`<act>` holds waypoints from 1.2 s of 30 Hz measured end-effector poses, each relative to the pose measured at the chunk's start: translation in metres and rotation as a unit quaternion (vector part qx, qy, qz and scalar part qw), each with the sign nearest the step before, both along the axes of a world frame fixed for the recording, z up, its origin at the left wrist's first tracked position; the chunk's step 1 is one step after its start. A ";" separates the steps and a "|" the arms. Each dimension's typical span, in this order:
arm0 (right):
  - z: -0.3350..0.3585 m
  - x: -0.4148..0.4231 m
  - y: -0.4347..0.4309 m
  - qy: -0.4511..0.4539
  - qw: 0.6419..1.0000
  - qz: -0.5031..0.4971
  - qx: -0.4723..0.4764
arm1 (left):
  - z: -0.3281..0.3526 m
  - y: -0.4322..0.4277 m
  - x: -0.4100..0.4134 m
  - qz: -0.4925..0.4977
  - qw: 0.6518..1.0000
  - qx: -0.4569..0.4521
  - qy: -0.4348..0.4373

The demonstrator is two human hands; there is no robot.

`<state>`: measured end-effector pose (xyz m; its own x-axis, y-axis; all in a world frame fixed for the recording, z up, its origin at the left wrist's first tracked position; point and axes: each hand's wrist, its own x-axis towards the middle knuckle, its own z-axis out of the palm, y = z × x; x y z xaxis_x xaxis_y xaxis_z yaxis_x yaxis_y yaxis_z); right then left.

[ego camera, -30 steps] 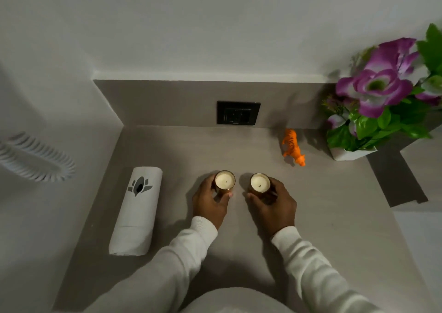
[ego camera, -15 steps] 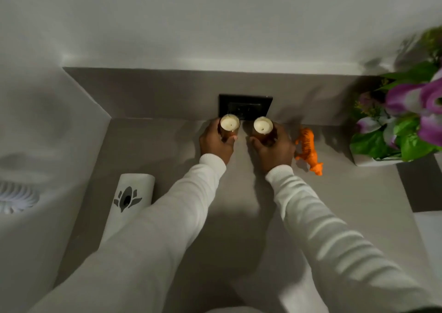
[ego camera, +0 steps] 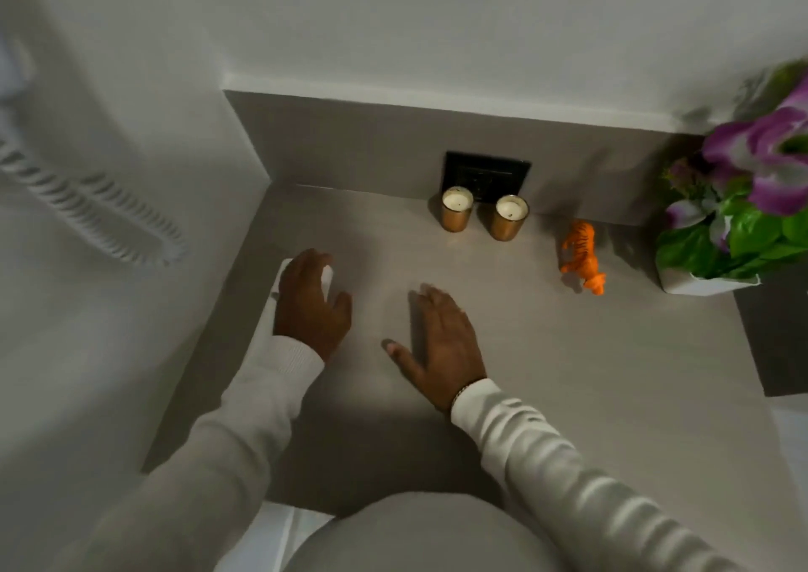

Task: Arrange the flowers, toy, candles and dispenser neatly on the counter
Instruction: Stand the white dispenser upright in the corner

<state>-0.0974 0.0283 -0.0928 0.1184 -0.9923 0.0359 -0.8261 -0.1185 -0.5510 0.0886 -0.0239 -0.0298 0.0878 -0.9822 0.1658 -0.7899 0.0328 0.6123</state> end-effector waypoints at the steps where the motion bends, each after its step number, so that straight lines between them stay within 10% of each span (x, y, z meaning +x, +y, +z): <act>1: 0.000 0.005 -0.005 0.031 0.999 0.013 0.007 | -0.001 0.005 0.014 0.035 0.998 0.043 -0.020; 7: -0.009 0.007 -0.039 0.183 0.981 0.025 0.062 | 0.001 0.007 0.047 0.135 0.949 0.285 -0.003; 20: -0.016 0.009 -0.045 0.226 0.971 0.026 0.072 | 0.002 -0.046 0.018 0.204 0.919 -0.138 0.307; 36: -0.025 0.009 -0.045 0.214 0.975 0.022 0.055 | -0.064 -0.103 0.021 0.309 0.911 -0.108 0.249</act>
<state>-0.0889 -0.0170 -0.1180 0.1417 -0.9811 -0.1319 -0.9787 -0.1188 -0.1673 0.1099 -0.1270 -0.0941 0.7309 -0.6686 0.1371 -0.3236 -0.1626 0.9321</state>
